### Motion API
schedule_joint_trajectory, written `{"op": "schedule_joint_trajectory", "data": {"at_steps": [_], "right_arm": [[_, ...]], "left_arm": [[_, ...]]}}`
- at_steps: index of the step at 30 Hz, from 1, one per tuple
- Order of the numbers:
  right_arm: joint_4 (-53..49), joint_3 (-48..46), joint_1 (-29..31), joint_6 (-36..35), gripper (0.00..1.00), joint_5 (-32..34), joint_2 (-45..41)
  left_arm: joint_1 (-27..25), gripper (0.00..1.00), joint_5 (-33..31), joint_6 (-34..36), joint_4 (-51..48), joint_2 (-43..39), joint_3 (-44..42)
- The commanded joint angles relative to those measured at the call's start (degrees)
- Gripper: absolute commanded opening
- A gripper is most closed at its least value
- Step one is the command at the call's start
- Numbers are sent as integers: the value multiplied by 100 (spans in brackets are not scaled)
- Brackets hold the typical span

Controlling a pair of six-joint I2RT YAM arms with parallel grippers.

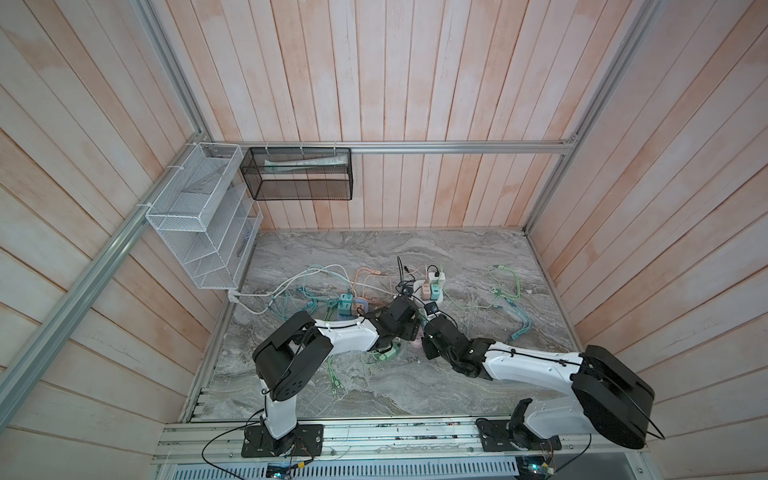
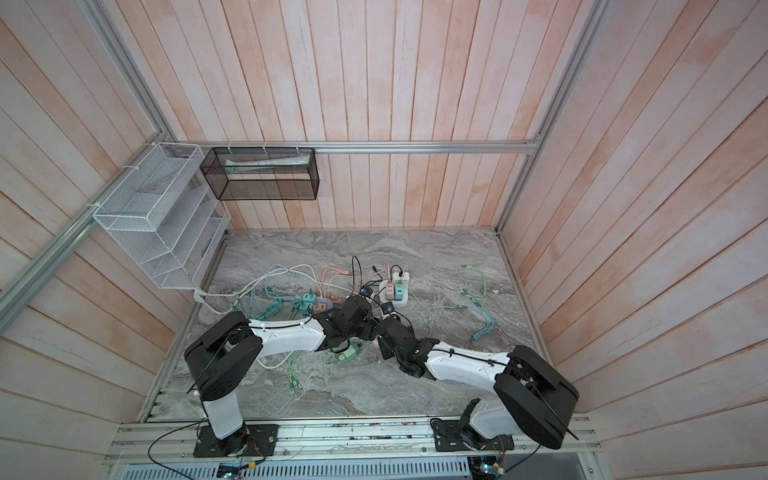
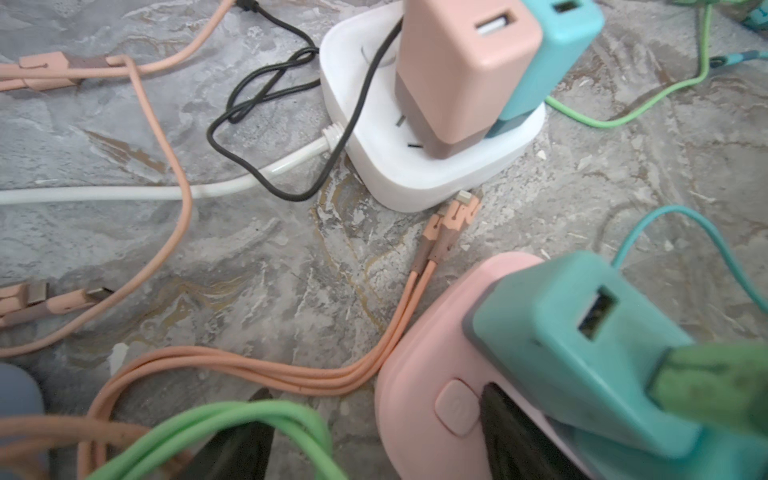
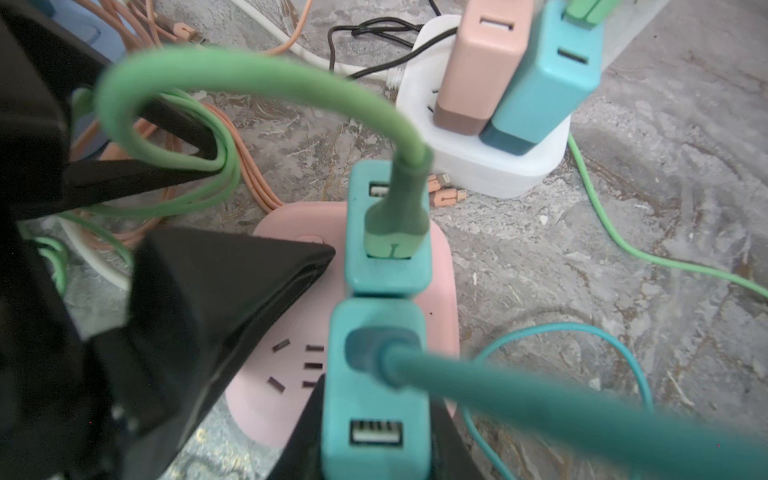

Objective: Pull the plug off the socket
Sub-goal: 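Close the right gripper on the nearer teal charger with the teal cable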

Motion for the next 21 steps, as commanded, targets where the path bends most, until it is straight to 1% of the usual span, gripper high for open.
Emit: {"op": "schedule_joint_trajectory", "data": {"at_steps": [1, 6, 7, 12, 13, 15, 17, 21], "right_arm": [[-220, 309, 138, -27, 0, 403, 177], [-93, 252, 135, 202, 0, 441, 47], [-47, 229, 106, 224, 0, 360, -24], [382, -90, -362, 391, 0, -549, -597], [487, -186, -443, 423, 0, -636, -732], [684, -349, -456, 373, 0, -535, -935], [569, -313, -458, 325, 0, -451, -974], [198, 13, -399, 106, 0, -601, -624]], "left_arm": [[-34, 79, 50, 116, -1104, 475, -194], [-35, 79, 69, 98, -1087, 518, -185], [-35, 79, 65, 89, -1077, 518, -190], [-43, 79, 10, 93, -1055, 510, -220], [-44, 79, -20, 99, -1059, 518, -229], [-56, 79, -44, 105, -1076, 541, -229], [-64, 79, -58, 98, -1070, 557, -240], [-74, 79, -54, 78, -1075, 572, -207]]}}
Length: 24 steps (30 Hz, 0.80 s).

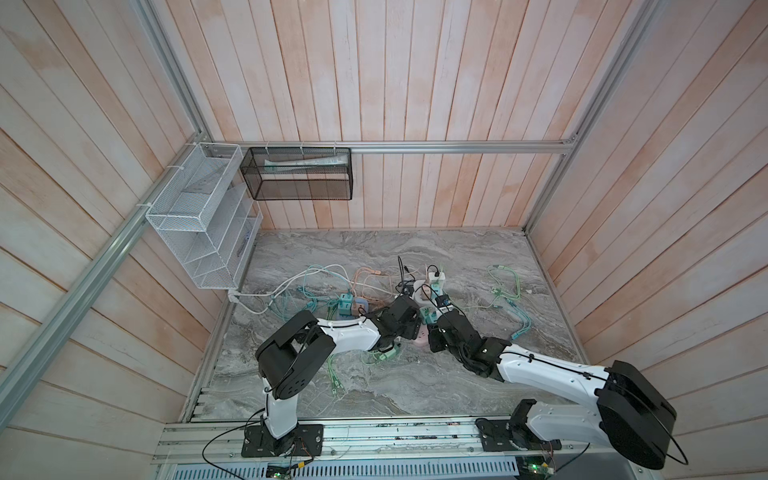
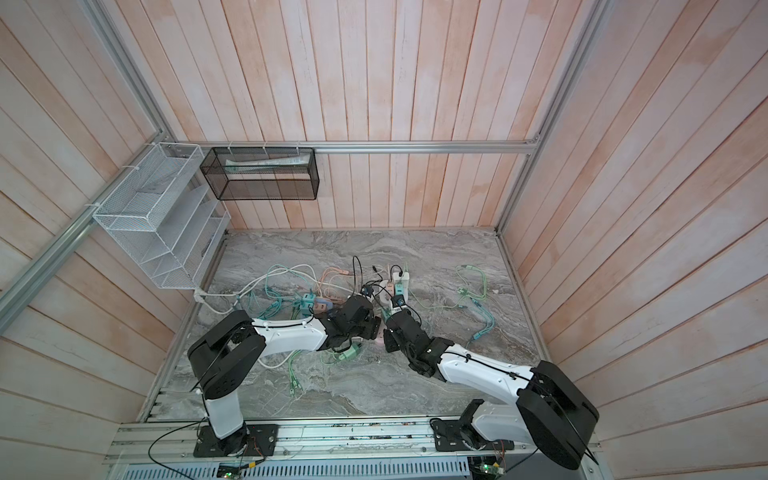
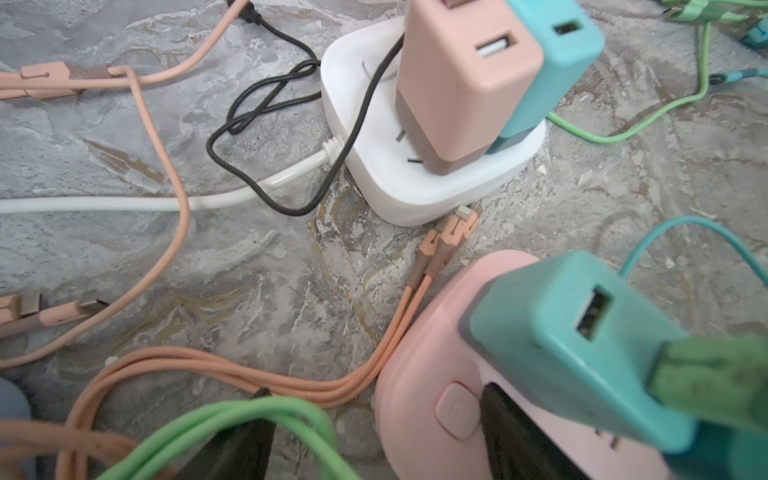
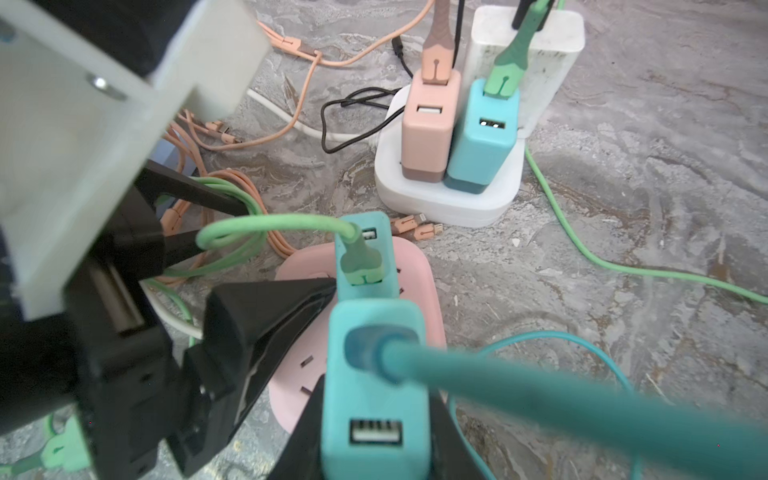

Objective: Pull the plug off the socket
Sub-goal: 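Close the right gripper on the nearer teal charger with the teal cable, then pull the teal charger up out of the pink strip with the right gripper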

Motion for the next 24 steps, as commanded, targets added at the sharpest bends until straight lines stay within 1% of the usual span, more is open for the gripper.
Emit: {"op": "schedule_joint_trajectory", "data": {"at_steps": [1, 3, 5, 7, 9, 14, 20, 24], "right_arm": [[-99, 349, 70, -132, 0, -89, 303], [-313, 424, 84, -96, 0, -56, 405], [-319, 315, 87, -27, 0, 110, 300], [-191, 78, 66, 40, 0, 306, 1], [19, -185, -42, 68, 0, 256, -332], [652, -860, -461, 204, 0, -369, -1014], [727, -1178, -1068, 373, 0, -1299, -1236], [847, -1370, -1434, 524, 0, -1700, -1439]], "left_arm": [[-44, 79, 31, 118, -1191, 462, -257], [-46, 79, 47, 99, -1177, 436, -274], [-43, 79, 64, 96, -1139, 383, -316], [-44, 79, 76, 115, -1065, 307, -385], [-46, 79, 117, 142, -932, 216, -482], [-49, 79, 128, 218, -846, 80, -554], [-71, 79, 252, 343, -613, -40, -727], [-85, 79, 287, 419, -542, -124, -832]]}}
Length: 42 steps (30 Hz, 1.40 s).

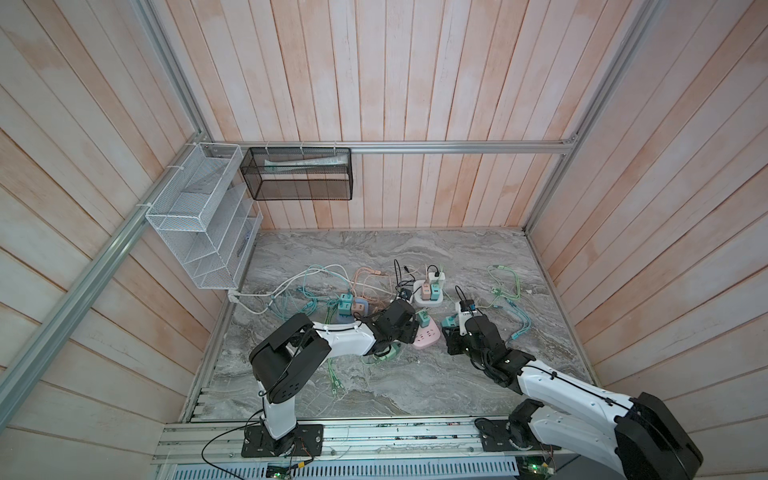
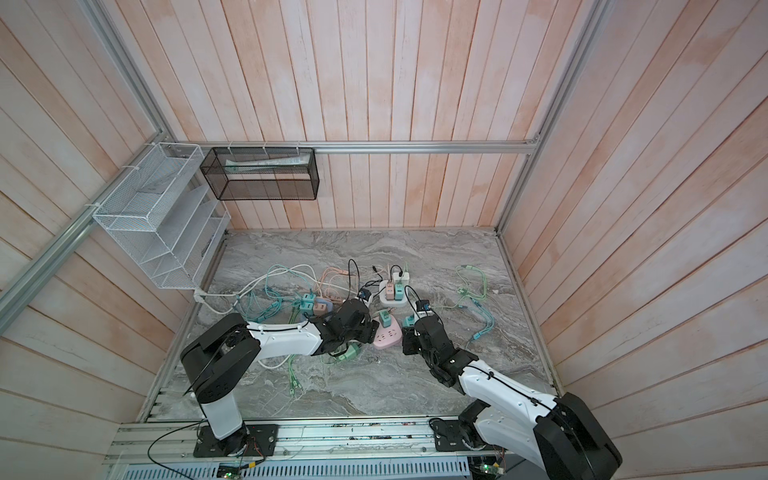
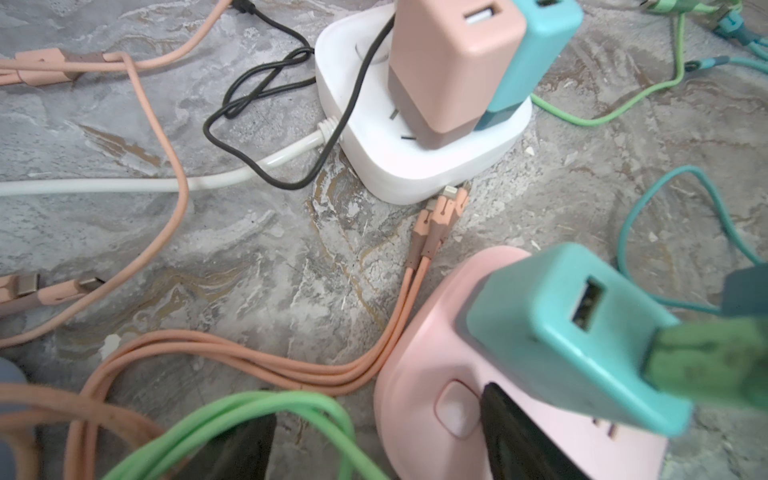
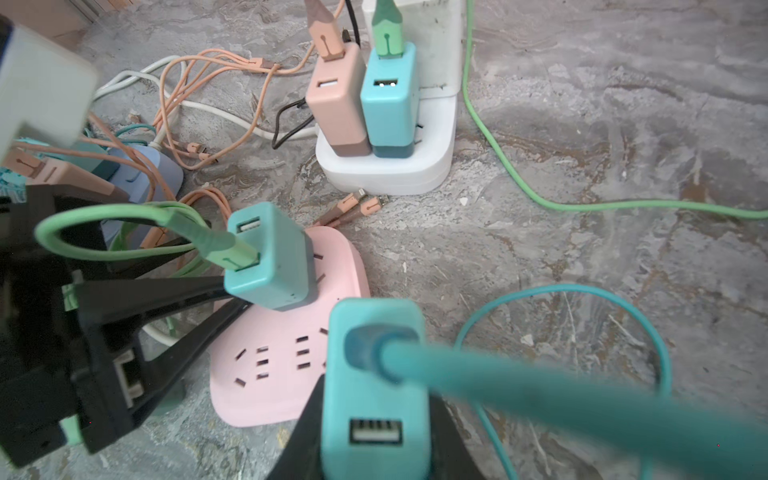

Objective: Pull the plug off the socket
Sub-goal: 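Pull the teal charger up out of the pink strip with the right gripper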

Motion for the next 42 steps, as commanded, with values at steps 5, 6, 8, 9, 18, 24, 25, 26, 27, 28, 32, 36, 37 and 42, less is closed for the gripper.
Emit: {"op": "schedule_joint_trajectory", "data": {"at_steps": [5, 6, 8, 9, 18, 24, 25, 26, 27, 28, 32, 36, 37, 42], "right_arm": [[413, -361, -790, 390, 0, -1328, -323], [425, -400, -901, 433, 0, -1494, -334], [444, -463, -1041, 490, 0, -1691, -350], [439, -474, -1092, 505, 0, -1775, -341], [313, -444, -1283, 543, 0, -1997, -95], [204, -461, -1454, 589, 4, -2094, 64], [178, -458, -1479, 588, 5, -2101, 108], [157, -448, -1503, 589, 6, -2101, 143], [130, -439, -1529, 597, 10, -2112, 170], [104, -431, -1556, 598, 14, -2116, 180], [-54, -372, -1665, 632, 32, -2122, 182], [-487, -195, -1711, 653, 45, -2016, 149], [-579, -155, -1718, 660, 46, -2004, 132], [-1117, 101, -1710, 620, 50, -1816, 53]], "left_arm": [[-85, 79, 321, 502, -664, -1, -551], [-92, 79, 358, 539, -617, -32, -573], [-93, 79, 425, 610, -546, -84, -615], [-92, 79, 452, 631, -513, -109, -620], [-110, 79, 536, 682, -477, -84, -547], [-109, 79, 492, 676, -487, -88, -550], [-108, 79, 488, 681, -490, -92, -541], [-106, 79, 477, 677, -496, -84, -532], [-103, 79, 475, 680, -503, -89, -532], [-106, 79, 474, 676, -505, -90, -528], [-106, 79, 463, 682, -503, -80, -522], [-110, 79, 440, 653, -544, -75, -496], [-108, 79, 439, 648, -542, -86, -494], [-110, 79, 366, 630, -693, -84, -406]]}}
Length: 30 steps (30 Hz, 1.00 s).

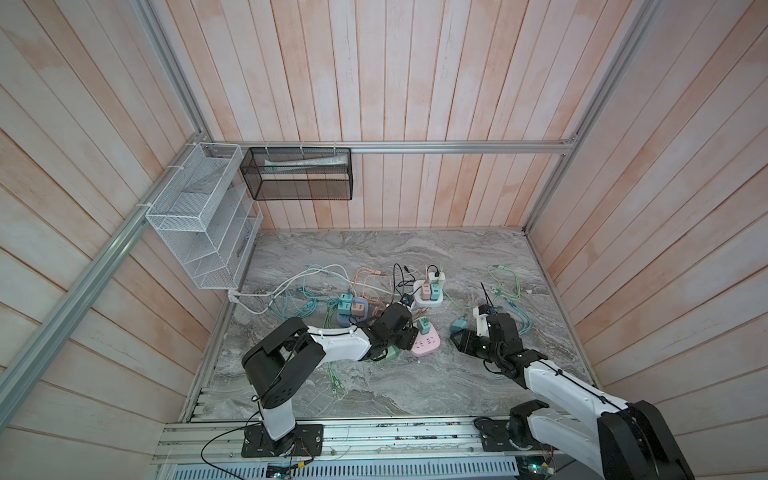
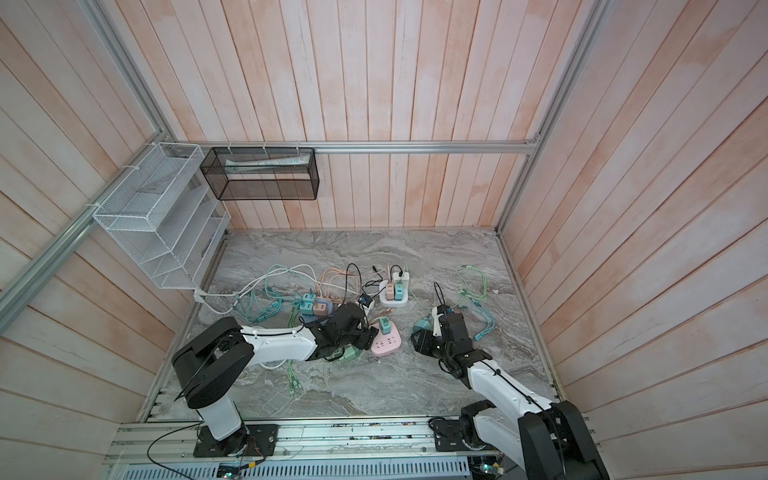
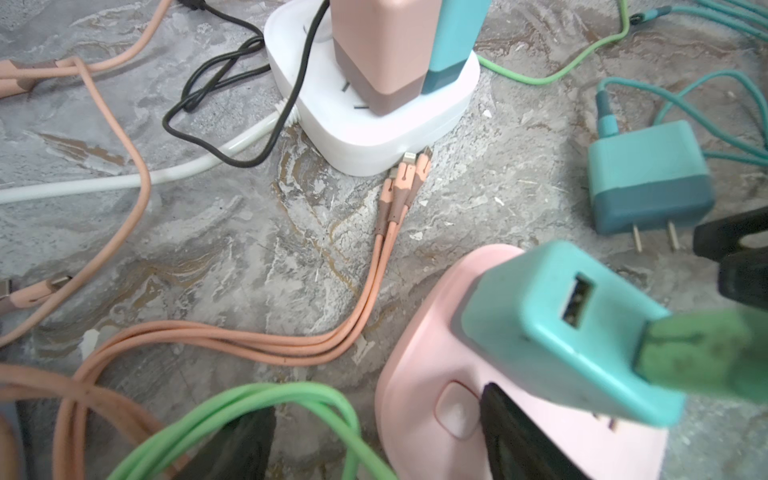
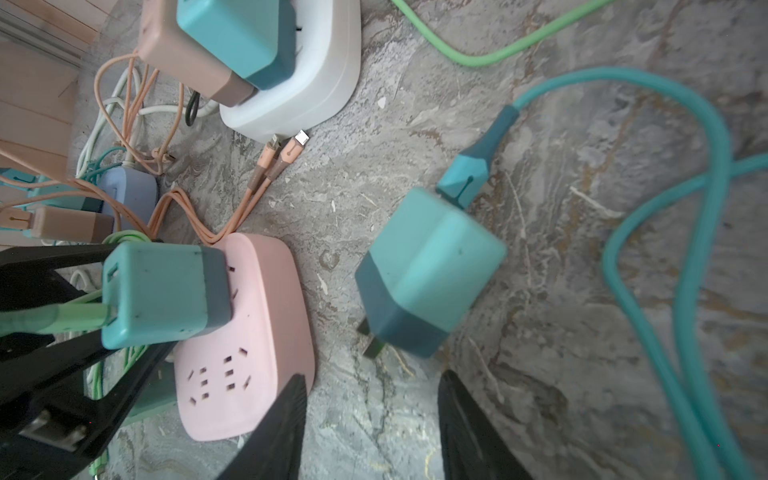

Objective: Pull the plug off the socket
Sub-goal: 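Pull the teal charger up out of the pink strip with the right gripper, then set the teal charger on the table and open the right gripper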

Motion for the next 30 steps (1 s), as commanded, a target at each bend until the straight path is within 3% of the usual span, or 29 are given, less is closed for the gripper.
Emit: {"op": "schedule_joint_trajectory", "data": {"at_steps": [1, 12, 22, 30], "right_arm": [[-660, 326, -21, -63, 50, 273, -112], [-848, 693, 115, -406, 50, 247, -637], [17, 461, 1613, -651, 44, 1704, -593], [527, 548, 2253, -973, 37, 1923, -44]], "left_arm": [[-70, 79, 7, 154, -938, 179, -38], [-81, 79, -14, 87, -949, 84, -37], [-80, 82, 155, -31, -973, -104, -105], [-81, 83, 207, -68, -987, -193, -20]]}}
